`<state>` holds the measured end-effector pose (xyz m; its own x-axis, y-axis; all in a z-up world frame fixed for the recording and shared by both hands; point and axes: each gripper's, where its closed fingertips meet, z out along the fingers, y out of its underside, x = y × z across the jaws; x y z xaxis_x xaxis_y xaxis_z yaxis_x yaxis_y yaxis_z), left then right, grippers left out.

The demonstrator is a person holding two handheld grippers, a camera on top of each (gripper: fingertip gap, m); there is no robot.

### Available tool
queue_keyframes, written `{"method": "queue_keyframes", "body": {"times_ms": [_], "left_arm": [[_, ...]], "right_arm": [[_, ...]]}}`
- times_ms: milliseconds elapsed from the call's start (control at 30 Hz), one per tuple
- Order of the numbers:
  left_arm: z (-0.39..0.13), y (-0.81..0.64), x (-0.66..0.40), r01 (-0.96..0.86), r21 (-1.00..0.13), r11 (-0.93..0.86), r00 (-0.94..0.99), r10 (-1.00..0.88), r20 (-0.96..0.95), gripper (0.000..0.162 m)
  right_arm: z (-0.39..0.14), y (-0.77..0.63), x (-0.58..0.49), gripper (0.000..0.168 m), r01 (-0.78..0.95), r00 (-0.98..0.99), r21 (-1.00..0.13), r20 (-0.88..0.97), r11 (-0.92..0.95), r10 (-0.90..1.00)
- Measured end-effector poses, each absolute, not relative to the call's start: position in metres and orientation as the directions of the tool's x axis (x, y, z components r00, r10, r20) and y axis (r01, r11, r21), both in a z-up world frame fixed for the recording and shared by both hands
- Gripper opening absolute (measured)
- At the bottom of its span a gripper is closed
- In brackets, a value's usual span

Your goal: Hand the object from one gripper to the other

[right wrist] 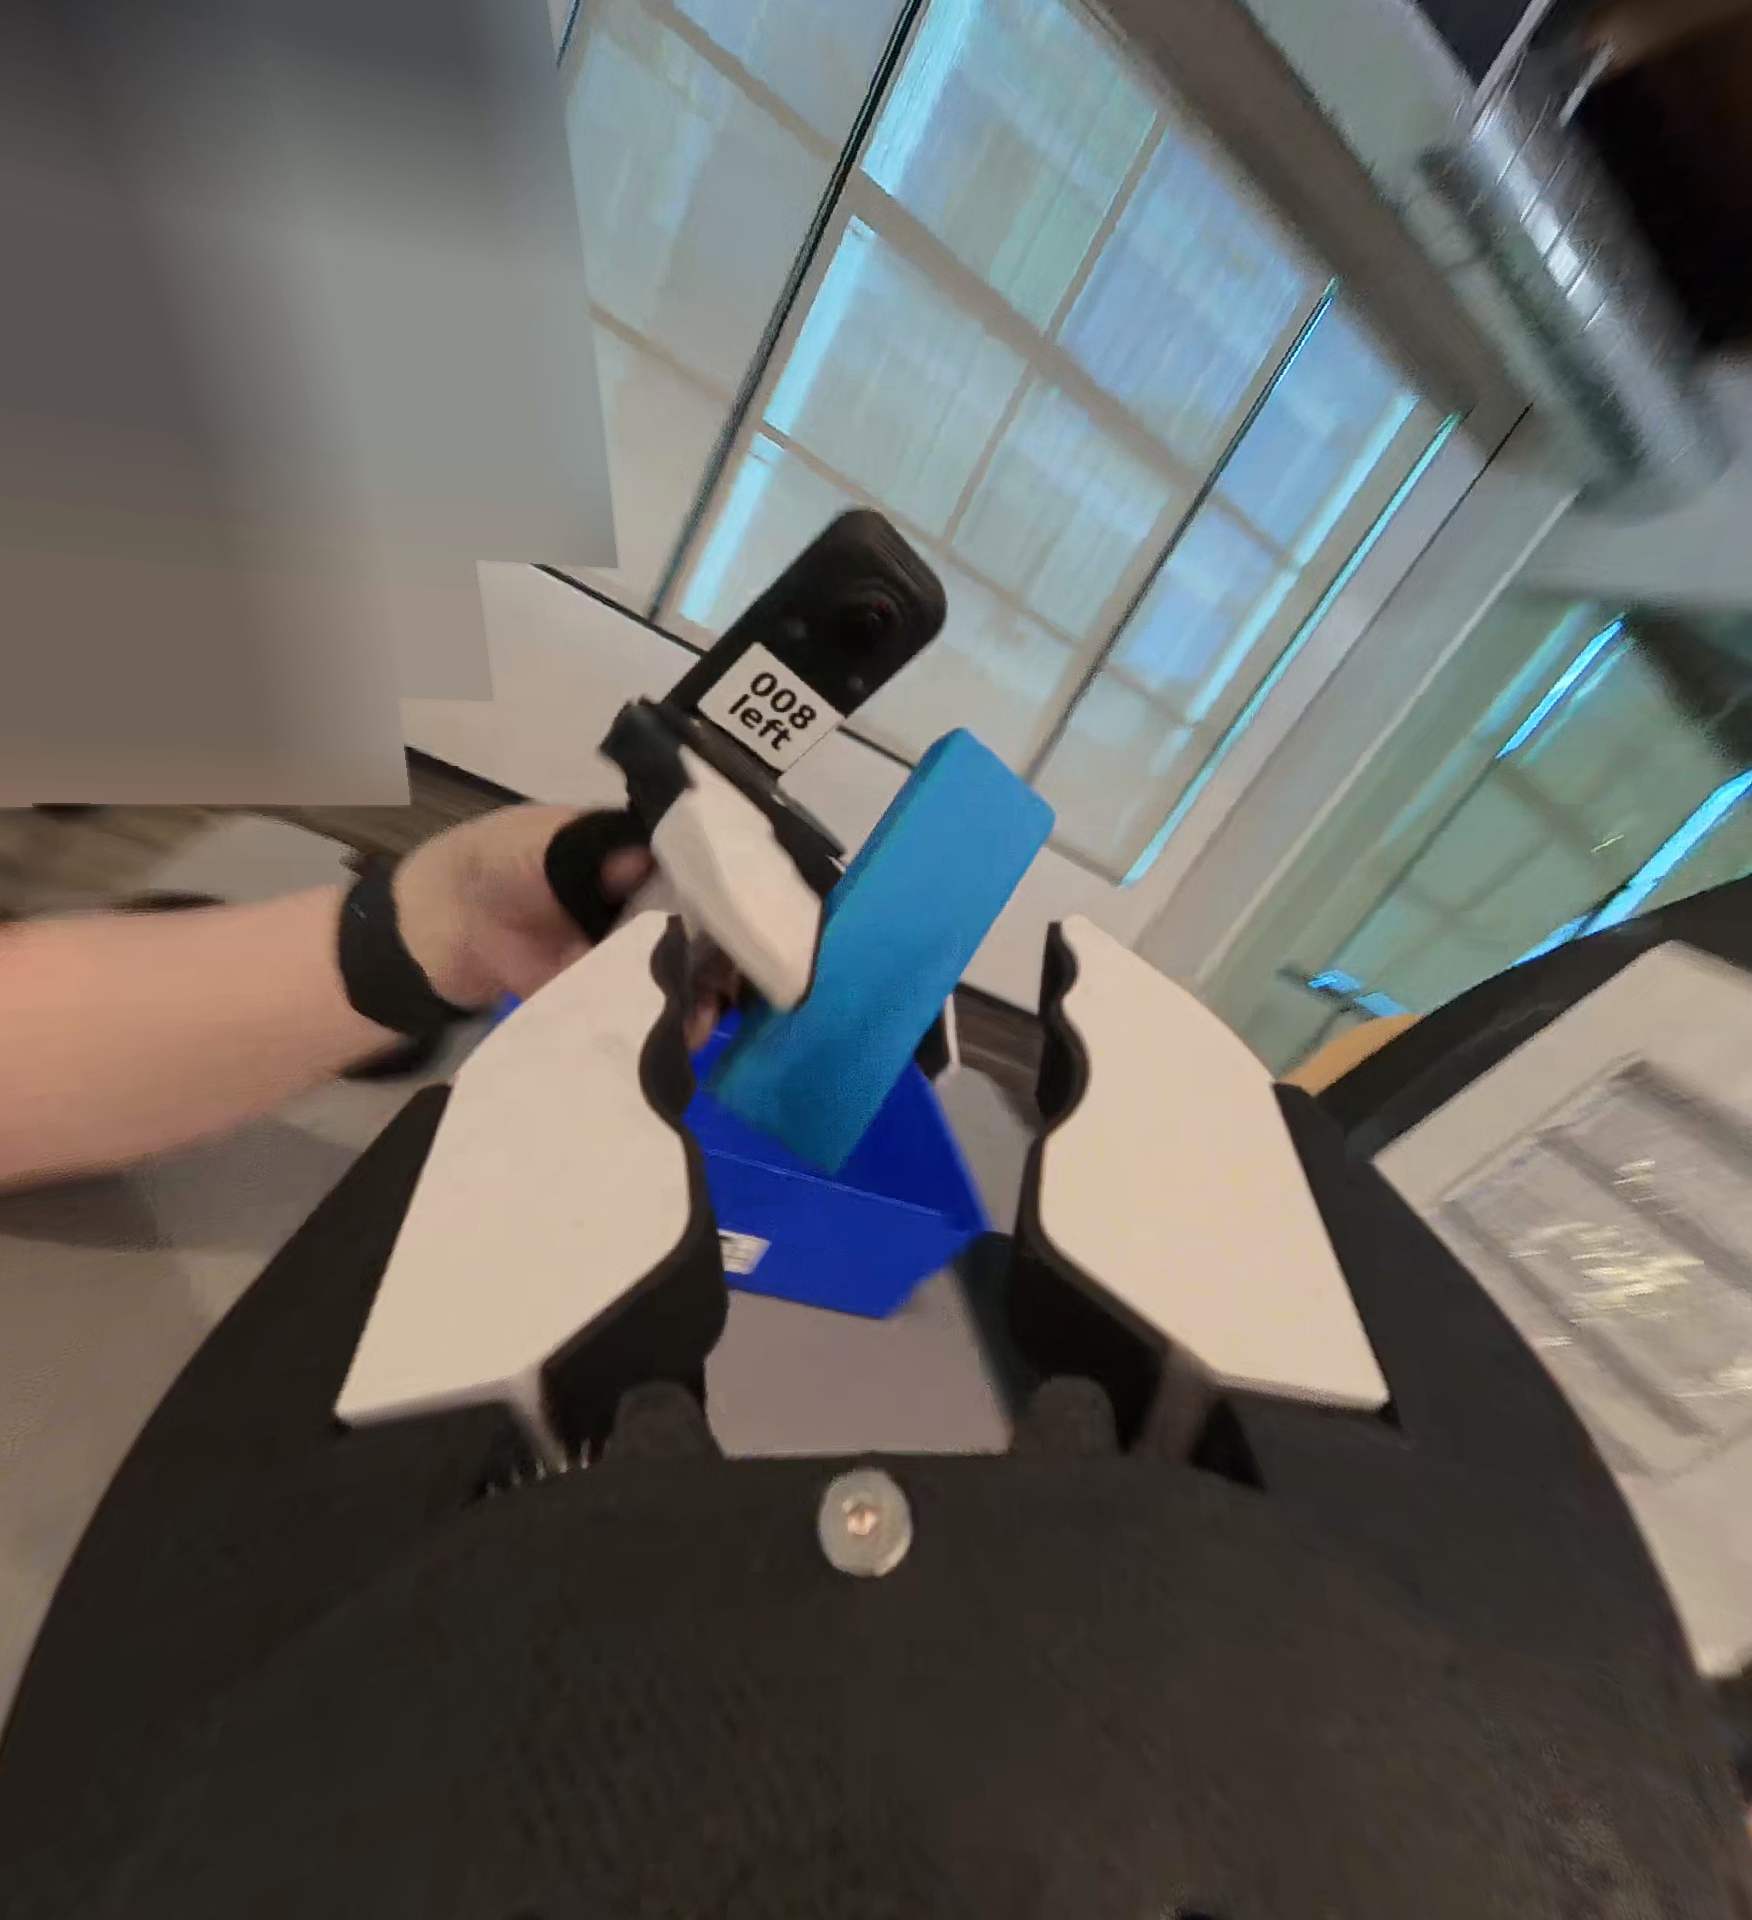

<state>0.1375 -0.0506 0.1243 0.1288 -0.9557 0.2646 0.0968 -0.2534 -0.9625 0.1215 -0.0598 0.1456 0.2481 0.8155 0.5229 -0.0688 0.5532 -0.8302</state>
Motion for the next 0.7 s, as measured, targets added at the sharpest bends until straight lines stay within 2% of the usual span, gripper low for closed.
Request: {"method": "queue_keyframes", "body": {"times_ms": [100, 167, 267, 433, 500, 567, 700], "left_arm": [[0.134, -0.041, 0.124, 0.207, -0.859, -0.467, -0.007, -0.879, 0.476, 0.036], [0.135, -0.028, 0.118, 0.272, -0.812, -0.517, -0.004, -0.844, 0.536, 0.036], [0.133, -0.017, 0.117, 0.319, -0.781, -0.537, 0.020, -0.820, 0.572, 0.036], [0.138, -0.022, 0.120, 0.345, -0.751, -0.564, -0.029, -0.806, 0.592, 0.036], [0.142, -0.022, 0.119, 0.358, -0.749, -0.558, -0.039, -0.810, 0.585, 0.047], [0.149, -0.018, 0.112, 0.393, -0.756, -0.524, -0.019, -0.826, 0.563, 0.058], [0.156, 0.004, 0.084, 0.447, -0.858, -0.253, 0.279, -0.872, 0.403, 0.075]], "right_arm": [[0.141, -0.052, 0.123, 0.064, 0.083, 0.350, -0.644, 0.734, 0.761, 0.582], [0.137, -0.043, 0.118, 0.061, 0.194, 0.392, -0.559, 0.798, 0.806, 0.458], [0.132, -0.035, 0.103, 0.054, 0.258, 0.430, -0.528, 0.813, 0.809, 0.393], [0.129, -0.015, 0.101, 0.026, 0.406, 0.502, -0.470, 0.831, 0.783, 0.238], [0.134, -0.016, 0.104, 0.019, 0.378, 0.533, -0.511, 0.802, 0.772, 0.270], [0.139, -0.017, 0.108, 0.018, 0.288, 0.568, -0.618, 0.725, 0.731, 0.389], [0.148, -0.003, 0.126, 0.018, 0.039, 0.607, -0.864, 0.420, 0.503, 0.674]]}}
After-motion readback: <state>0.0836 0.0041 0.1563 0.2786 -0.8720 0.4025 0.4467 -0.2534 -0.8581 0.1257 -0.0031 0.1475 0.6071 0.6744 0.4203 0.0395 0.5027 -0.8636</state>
